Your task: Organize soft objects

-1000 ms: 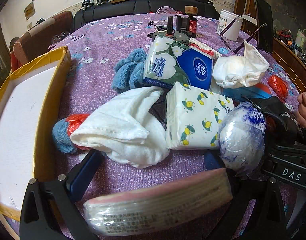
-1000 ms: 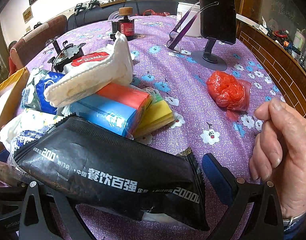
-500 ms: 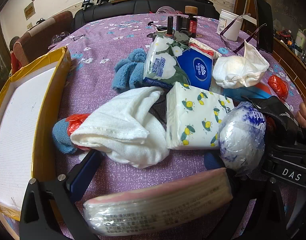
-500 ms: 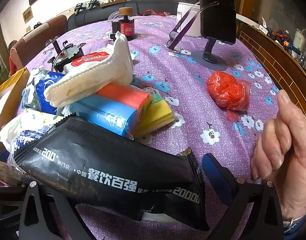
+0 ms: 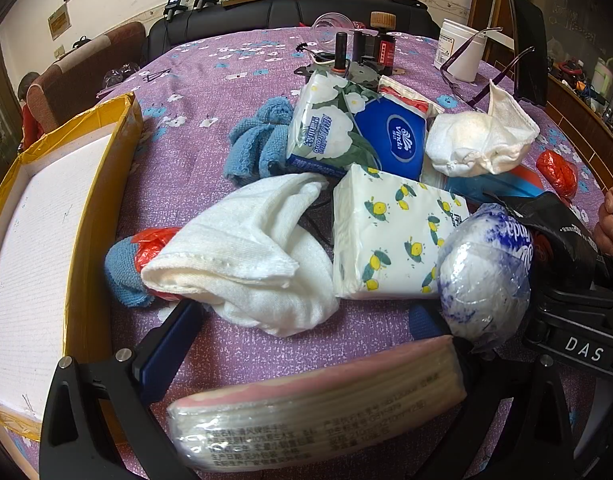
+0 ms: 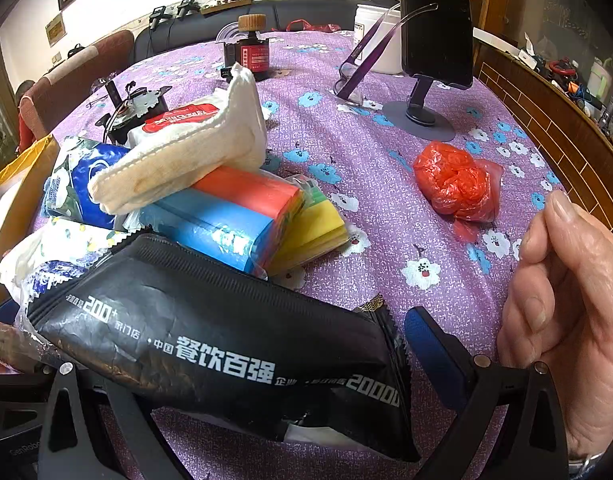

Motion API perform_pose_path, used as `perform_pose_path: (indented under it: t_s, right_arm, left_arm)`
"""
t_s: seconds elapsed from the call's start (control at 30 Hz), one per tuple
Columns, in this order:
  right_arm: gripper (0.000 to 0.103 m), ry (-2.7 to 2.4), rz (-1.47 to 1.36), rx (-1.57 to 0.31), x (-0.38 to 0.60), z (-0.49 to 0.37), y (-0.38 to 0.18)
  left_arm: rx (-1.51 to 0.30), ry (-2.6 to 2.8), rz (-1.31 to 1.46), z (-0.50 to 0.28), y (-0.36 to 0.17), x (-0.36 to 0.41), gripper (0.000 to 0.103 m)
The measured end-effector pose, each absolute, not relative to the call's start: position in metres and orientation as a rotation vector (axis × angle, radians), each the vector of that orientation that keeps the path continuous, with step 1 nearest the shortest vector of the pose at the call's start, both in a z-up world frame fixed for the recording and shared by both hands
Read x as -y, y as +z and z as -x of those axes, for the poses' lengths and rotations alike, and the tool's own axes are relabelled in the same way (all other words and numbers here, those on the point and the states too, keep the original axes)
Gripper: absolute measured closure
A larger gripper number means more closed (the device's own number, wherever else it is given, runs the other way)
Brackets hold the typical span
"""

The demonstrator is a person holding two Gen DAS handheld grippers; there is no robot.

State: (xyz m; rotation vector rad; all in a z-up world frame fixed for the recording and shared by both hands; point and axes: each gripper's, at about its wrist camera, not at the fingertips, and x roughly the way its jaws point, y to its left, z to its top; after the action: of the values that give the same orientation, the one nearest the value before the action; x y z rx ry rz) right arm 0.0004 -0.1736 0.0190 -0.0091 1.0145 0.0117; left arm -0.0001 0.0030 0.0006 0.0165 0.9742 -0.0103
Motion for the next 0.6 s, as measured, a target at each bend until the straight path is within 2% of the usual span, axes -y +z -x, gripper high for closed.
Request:
perform_pose_path:
  t_s: [0.6]
  right_arm:
    - [0.001,0.011,0.009,-1.014,0.1735,-0.0005,0.0189]
  left_arm:
    - [-0.975,-0.005,-0.021,0.0056,0.0015,-0.0025,0.000]
